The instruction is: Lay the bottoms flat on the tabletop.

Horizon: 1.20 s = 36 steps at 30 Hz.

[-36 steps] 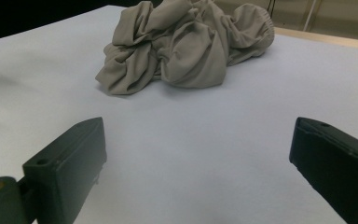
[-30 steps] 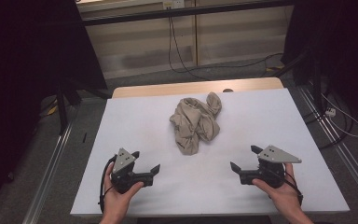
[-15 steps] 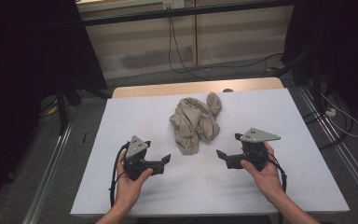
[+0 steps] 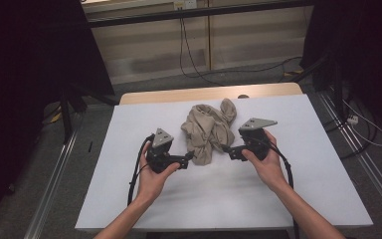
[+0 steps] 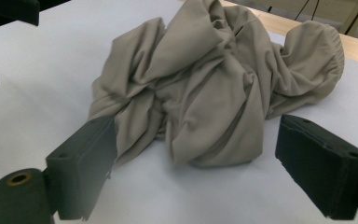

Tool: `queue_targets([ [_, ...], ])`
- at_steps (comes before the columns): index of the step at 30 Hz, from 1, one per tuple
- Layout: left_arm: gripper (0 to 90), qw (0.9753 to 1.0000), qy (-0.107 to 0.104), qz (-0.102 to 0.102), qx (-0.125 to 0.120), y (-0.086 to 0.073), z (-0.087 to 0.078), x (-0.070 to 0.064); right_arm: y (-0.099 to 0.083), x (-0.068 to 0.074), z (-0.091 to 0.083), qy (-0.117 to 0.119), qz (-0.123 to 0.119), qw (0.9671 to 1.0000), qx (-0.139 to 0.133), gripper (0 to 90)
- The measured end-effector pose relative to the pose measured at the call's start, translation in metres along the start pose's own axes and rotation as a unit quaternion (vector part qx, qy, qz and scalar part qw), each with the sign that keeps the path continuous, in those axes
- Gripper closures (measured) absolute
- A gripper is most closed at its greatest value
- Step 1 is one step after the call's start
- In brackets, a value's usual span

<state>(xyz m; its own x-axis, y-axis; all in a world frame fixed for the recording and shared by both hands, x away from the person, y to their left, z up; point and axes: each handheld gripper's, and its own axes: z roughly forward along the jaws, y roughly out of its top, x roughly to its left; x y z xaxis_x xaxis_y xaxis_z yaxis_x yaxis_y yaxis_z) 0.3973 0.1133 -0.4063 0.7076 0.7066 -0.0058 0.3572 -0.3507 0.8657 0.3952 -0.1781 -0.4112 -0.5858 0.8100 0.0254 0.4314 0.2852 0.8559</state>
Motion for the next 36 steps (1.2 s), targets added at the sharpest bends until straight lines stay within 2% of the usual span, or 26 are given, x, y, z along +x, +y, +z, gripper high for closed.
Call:
queue_targets([
  [3,8.8,1.0000,-0.003,-0.002,-0.001,0.004,0.010,0.005,0.006,-0.004,0.013,0.002,0.004,1.0000,-0.003,11.4],
  [4,8.8,1.0000,0.002,-0.003,-0.001,0.005,0.013,0.007,0.009,-0.005,0.020,0.002,0.010,0.9999,-0.002,11.7],
  [7,9.4,0.9999,0.008,-0.010,0.000,0.009,0.019,0.015,0.013,-0.006,0.027,-0.003,0.007,1.0000,-0.004,12.0],
  [10,9.2,0.9997,0.021,-0.011,-0.004,0.013,0.026,0.022,0.020,-0.010,0.038,0.001,0.018,0.9998,-0.003,8.3],
  [13,9.6,0.9995,0.028,-0.017,0.001,0.015,0.033,0.029,0.027,-0.015,0.050,-0.008,0.022,0.9997,0.007,9.6],
  [14,9.8,0.9992,0.032,-0.022,0.001,0.014,0.038,0.033,0.031,-0.017,0.059,-0.013,0.026,0.9996,0.008,12.2],
  [15,10.1,0.9992,0.032,-0.022,0.001,0.014,0.038,0.033,0.031,-0.017,0.059,-0.013,0.026,0.9996,0.008,12.2],
  [16,10.1,0.9990,0.035,-0.026,0.001,0.014,0.041,0.035,0.032,-0.016,0.062,-0.023,0.020,0.9995,0.003,15.6],
  [17,10.3,0.9989,0.036,-0.031,0.001,0.014,0.044,0.036,0.030,-0.017,0.072,-0.024,0.017,0.9995,0.012,15.3],
  [18,10.3,0.9986,0.034,-0.038,0.012,0.012,0.048,0.038,0.029,-0.018,0.077,-0.015,0.025,0.9993,0.023,16.4],
  [19,10.3,0.9986,0.034,-0.038,0.012,0.012,0.048,0.038,0.029,-0.018,0.077,-0.015,0.025,0.9993,0.023,16.4],
  [20,10.3,0.9986,0.031,-0.040,0.018,0.011,0.050,0.038,0.027,-0.018,0.082,-0.010,0.026,0.9992,0.030,20.2],
  [22,10.2,0.9986,0.032,-0.026,0.035,0.008,0.052,0.037,0.020,-0.011,0.094,-0.003,0.019,0.9989,0.044,26.0],
  [23,10.1,0.9985,0.031,-0.024,0.039,0.007,0.052,0.036,0.018,-0.009,0.098,0.002,0.018,0.9984,0.054,31.9],
  [24,10.1,0.9983,0.026,-0.022,0.047,0.007,0.053,0.035,0.015,-0.009,0.102,0.004,0.016,0.9976,0.067,33.7],
  [25,10.1,0.9982,0.021,-0.025,0.050,0.006,0.054,0.034,0.015,-0.009,0.102,0.004,0.016,0.9976,0.067,33.7],
  [26,10.2,0.9981,0.017,-0.022,0.055,0.006,0.054,0.033,0.012,-0.009,0.104,0.002,0.020,0.9973,0.070,37.4],
  [28,10.2,0.9981,0.009,-0.017,0.058,0.006,0.057,0.029,0.009,-0.009,0.102,0.006,0.021,0.9978,0.062,51.8],
  [30,10.1,0.9981,-0.007,-0.023,0.056,0.006,0.060,0.025,0.007,-0.005,0.099,0.007,-0.005,0.9981,0.060,65.4],
  [31,10.0,0.9980,-0.012,-0.024,0.057,0.005,0.062,0.023,0.007,-0.002,0.097,0.005,-0.019,0.9979,0.062,69.4],
  [34,4.8,0.9971,-0.038,-0.031,0.058,0.003,0.067,0.019,0.005,0.001,0.089,0.007,-0.037,0.9967,0.071,74.1],
  [35,6.8,0.9966,-0.043,-0.025,0.066,0.001,0.070,0.017,0.003,0.001,0.083,0.014,-0.026,0.9971,0.069,75.3],
  [36,8.3,0.9966,-0.043,-0.025,0.066,0.001,0.070,0.017,0.003,0.001,0.083,0.014,-0.026,0.9971,0.069,75.3],
])
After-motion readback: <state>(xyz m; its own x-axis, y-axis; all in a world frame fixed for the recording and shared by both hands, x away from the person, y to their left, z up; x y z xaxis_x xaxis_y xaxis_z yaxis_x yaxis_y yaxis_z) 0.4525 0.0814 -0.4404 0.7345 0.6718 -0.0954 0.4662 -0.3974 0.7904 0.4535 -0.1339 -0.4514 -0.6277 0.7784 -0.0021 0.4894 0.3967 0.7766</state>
